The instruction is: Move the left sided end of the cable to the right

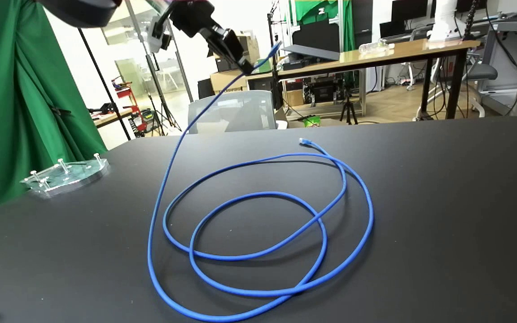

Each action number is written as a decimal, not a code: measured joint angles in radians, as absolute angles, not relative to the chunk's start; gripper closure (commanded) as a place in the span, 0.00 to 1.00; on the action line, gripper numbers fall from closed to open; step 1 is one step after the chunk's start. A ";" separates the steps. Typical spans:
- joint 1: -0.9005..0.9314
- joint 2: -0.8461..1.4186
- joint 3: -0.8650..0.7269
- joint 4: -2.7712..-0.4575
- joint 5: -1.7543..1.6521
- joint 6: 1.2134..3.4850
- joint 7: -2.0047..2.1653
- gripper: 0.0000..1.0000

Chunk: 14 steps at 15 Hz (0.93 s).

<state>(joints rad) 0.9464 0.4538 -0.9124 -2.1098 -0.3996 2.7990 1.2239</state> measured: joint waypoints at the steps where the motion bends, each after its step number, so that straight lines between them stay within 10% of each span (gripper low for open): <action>1: 0.969 0.439 -0.965 -2.122 -0.422 2.786 1.264 0.98; 14: 0.883 0.412 -1.094 -2.362 -0.314 2.765 1.478 0.98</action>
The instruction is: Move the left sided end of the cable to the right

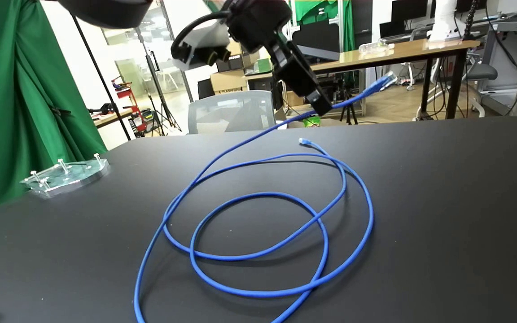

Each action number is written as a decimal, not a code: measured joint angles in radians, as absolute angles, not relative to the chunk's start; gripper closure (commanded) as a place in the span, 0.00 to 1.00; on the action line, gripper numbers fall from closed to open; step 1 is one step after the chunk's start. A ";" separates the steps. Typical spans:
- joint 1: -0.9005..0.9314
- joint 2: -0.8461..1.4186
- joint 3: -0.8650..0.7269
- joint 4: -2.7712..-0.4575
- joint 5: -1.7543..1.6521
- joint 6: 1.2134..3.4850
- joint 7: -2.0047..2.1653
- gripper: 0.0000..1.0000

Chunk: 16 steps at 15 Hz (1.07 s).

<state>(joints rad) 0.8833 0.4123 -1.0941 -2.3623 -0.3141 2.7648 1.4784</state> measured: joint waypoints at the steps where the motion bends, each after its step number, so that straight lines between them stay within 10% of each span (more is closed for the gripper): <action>1: 0.858 0.416 -1.080 -2.373 -0.289 2.779 1.480 0.98; 11: 0.434 0.546 -0.688 -2.290 -0.050 2.888 1.474 0.98; 12: 0.390 0.566 -0.646 -2.267 -0.041 2.890 1.471 0.71; 16: 0.262 0.632 -0.528 -2.183 -0.034 2.890 1.451 0.49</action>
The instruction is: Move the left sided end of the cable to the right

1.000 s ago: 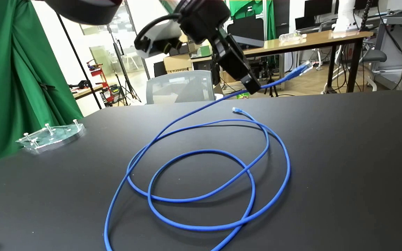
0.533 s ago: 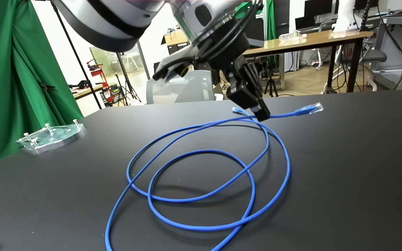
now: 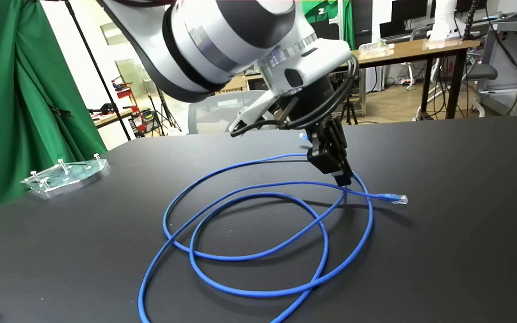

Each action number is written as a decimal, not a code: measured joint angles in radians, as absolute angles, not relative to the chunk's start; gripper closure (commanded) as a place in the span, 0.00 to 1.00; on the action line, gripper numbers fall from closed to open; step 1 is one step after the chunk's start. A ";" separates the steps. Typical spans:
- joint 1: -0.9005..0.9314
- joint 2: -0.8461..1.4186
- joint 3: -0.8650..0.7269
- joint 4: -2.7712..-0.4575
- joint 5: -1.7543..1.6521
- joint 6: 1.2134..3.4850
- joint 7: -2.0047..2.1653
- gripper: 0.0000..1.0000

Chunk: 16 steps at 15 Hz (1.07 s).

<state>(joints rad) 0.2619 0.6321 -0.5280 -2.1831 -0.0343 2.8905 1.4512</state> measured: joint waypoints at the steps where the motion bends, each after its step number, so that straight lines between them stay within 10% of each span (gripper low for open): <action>1: 0.247 0.640 -0.513 -2.167 -0.035 2.891 1.444 0.43; 7: 0.268 0.628 -0.493 -2.130 -0.061 2.902 1.359 0.02; 16: 0.395 0.410 -0.485 -2.214 -0.326 2.701 1.186 0.00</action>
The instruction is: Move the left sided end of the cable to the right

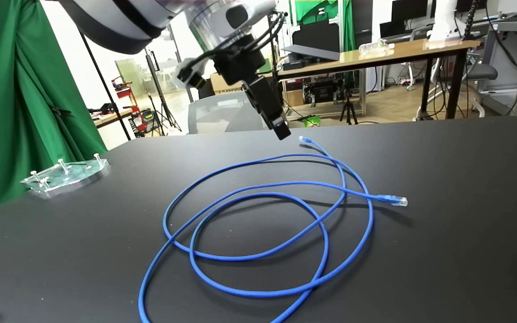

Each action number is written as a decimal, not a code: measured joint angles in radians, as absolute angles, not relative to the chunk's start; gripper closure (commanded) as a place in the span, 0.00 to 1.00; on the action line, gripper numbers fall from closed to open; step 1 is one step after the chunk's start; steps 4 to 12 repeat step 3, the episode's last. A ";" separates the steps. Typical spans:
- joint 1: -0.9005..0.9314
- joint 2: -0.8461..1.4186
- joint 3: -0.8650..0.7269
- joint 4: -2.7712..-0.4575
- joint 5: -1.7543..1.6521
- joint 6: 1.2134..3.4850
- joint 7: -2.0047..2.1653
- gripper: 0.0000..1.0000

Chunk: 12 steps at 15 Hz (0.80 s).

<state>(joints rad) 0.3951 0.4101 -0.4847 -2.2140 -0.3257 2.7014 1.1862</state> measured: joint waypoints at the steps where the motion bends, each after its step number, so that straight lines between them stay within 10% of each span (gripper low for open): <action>1: 0.392 0.375 -0.466 -2.232 -0.355 2.669 1.162 0.00; 12: 0.363 0.296 -0.402 -2.275 -0.381 2.613 1.085 0.00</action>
